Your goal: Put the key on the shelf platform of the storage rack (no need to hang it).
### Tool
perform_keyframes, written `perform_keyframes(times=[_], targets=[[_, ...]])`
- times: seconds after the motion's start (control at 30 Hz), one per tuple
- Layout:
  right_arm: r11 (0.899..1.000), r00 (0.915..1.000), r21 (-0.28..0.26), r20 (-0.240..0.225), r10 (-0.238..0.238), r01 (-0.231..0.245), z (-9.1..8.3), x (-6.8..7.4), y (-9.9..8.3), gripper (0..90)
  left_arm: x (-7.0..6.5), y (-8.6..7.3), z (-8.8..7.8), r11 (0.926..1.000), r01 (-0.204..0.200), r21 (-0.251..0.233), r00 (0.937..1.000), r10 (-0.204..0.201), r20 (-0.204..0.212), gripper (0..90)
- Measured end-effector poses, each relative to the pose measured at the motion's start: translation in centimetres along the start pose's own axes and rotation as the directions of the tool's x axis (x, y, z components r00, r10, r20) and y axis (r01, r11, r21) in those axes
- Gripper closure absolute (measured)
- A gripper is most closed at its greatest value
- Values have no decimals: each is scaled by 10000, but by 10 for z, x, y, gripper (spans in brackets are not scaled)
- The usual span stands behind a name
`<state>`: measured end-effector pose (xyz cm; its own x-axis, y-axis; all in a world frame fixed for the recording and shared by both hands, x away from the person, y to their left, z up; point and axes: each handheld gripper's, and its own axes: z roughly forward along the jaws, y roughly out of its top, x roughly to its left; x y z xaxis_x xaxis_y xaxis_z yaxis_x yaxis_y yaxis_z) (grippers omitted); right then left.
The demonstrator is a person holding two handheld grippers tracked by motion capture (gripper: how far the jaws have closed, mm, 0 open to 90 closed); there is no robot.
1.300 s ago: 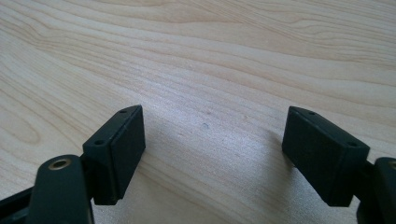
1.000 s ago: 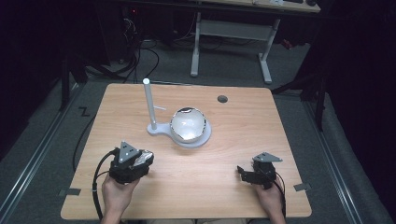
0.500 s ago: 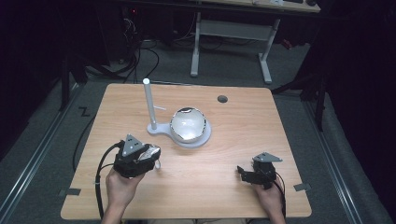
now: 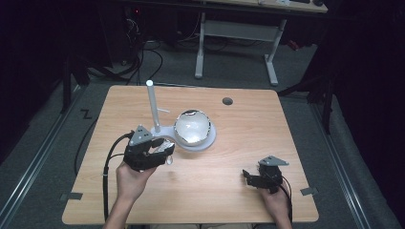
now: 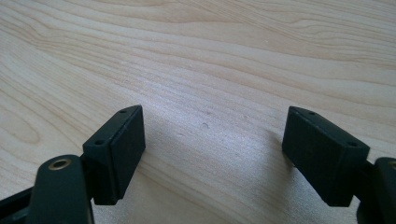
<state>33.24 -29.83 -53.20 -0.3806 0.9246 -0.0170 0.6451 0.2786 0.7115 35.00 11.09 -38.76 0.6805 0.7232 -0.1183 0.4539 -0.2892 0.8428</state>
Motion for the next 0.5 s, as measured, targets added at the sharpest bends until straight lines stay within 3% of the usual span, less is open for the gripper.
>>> perform_keyframes(times=[0.5], targets=[[10000, 10000, 2, -9, 1, 0, 0, 0, 0, 217, -8, 48, 15, 9969, -778, -149, 9966, 782, 275, 518]])
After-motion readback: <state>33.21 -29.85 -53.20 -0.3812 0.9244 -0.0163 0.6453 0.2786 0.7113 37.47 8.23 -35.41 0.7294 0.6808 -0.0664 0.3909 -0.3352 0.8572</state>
